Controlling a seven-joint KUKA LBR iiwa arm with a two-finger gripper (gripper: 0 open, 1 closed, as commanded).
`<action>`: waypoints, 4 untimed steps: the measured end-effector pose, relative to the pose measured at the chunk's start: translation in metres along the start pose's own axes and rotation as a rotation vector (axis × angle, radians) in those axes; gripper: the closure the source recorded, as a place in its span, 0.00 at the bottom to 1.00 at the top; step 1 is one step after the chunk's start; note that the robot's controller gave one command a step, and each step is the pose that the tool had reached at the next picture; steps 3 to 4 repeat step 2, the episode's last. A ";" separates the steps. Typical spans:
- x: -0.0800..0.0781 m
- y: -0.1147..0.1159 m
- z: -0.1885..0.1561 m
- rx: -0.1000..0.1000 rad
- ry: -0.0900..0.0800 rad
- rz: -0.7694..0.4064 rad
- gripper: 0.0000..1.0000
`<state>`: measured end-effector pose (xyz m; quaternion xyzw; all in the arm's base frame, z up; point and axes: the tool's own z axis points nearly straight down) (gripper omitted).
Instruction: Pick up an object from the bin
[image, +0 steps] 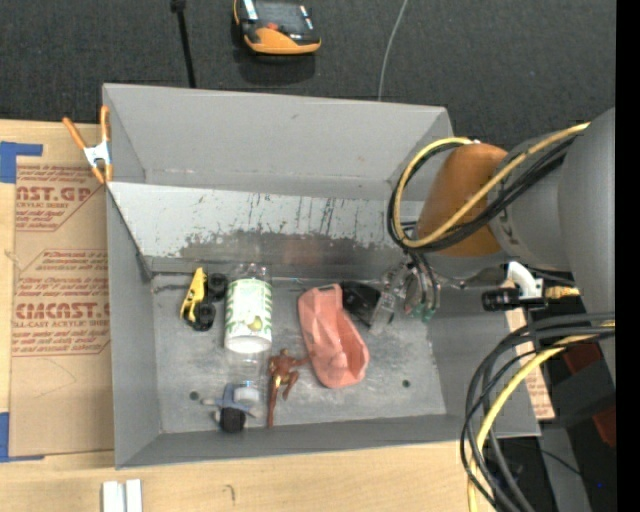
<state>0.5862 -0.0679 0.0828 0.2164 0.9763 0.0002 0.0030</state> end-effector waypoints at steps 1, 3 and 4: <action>0.002 0.000 -0.009 0.002 0.009 0.000 1.00; 0.003 0.000 -0.028 0.003 0.012 0.000 1.00; 0.003 0.000 -0.028 0.003 0.012 0.000 1.00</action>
Offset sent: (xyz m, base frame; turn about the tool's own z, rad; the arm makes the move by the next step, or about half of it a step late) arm 0.0000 0.0000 0.0657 0.0000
